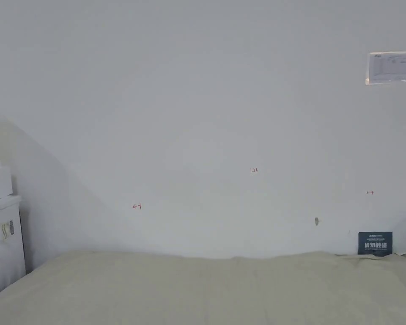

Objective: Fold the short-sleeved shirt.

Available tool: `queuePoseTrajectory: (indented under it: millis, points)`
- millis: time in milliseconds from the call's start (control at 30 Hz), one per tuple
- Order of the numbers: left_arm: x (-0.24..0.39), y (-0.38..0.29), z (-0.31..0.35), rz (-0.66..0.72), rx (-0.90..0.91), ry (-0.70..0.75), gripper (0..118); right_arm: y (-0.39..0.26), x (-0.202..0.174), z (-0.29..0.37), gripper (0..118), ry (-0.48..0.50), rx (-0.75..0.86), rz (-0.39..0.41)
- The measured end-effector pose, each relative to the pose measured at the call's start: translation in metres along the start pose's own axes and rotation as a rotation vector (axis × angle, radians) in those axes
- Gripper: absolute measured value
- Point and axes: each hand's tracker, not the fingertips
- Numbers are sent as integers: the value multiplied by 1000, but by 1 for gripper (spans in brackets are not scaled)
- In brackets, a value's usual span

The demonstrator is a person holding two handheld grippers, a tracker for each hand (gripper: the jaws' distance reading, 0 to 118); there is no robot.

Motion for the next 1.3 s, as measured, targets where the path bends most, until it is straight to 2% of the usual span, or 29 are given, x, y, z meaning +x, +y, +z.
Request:
queuePoseTrajectory:
  millis: [233, 567, 800, 1300]
  points:
    - [2, 0, -3, -3, -5, -6, 118, 0, 3, -2, 77, -21, -10, -5]
    - [2, -1, -3, 10, -5, 0, 118, -5, 3, -4, 77, -3, -27, -48]
    - [0, -4, -4, 25, -13, -4, 118, -6, -1, -5, 77, -5, -35, -27]
    - [-1, -1, -1, 48, 0, -5, 118, -3, 3, -3, 77, 11, -31, -61]
